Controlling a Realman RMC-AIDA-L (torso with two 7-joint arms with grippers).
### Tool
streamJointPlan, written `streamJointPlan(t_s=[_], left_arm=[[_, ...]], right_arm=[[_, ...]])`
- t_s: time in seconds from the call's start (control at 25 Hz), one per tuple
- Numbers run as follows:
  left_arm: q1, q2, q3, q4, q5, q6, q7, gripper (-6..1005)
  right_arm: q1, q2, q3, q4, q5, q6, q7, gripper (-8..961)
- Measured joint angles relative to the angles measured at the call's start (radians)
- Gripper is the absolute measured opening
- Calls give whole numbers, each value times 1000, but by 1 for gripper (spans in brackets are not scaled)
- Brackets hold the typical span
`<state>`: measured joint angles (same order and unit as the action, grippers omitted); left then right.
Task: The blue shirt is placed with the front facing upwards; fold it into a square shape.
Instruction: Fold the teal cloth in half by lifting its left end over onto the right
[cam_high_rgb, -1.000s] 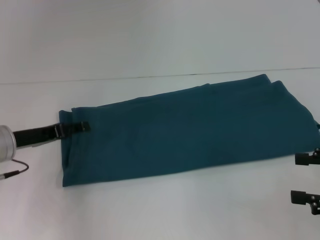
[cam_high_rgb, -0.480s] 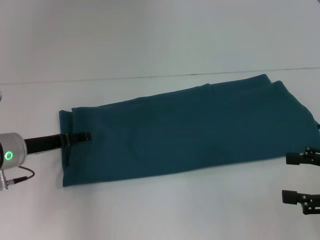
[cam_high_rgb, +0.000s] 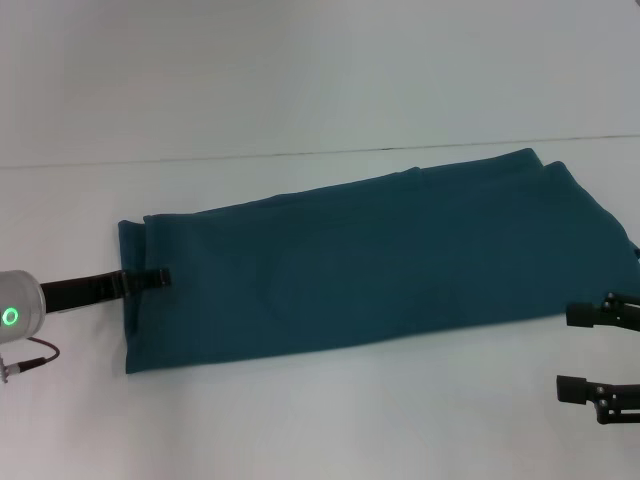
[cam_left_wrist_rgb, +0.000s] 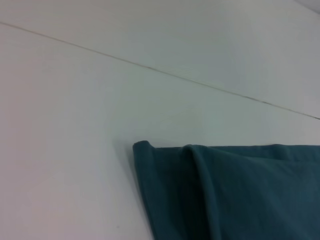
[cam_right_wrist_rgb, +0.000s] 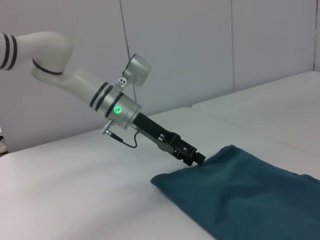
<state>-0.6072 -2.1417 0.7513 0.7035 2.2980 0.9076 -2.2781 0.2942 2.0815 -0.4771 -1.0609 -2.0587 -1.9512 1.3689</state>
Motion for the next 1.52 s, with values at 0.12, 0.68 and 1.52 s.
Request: streamJointPlan(t_s=[0.12, 0.68, 1.52], left_arm=[[-3, 0, 6, 1, 13, -5, -10, 878], [-10, -1, 7, -3, 26, -6, -45, 880], [-14, 0, 3, 2, 32, -6, -72, 882]], right_arm=[[4, 1, 0, 7, 0, 6, 1, 916], [10, 2, 0, 8, -3, 21, 1, 917], [9, 3, 0, 13, -9, 42, 1, 916]])
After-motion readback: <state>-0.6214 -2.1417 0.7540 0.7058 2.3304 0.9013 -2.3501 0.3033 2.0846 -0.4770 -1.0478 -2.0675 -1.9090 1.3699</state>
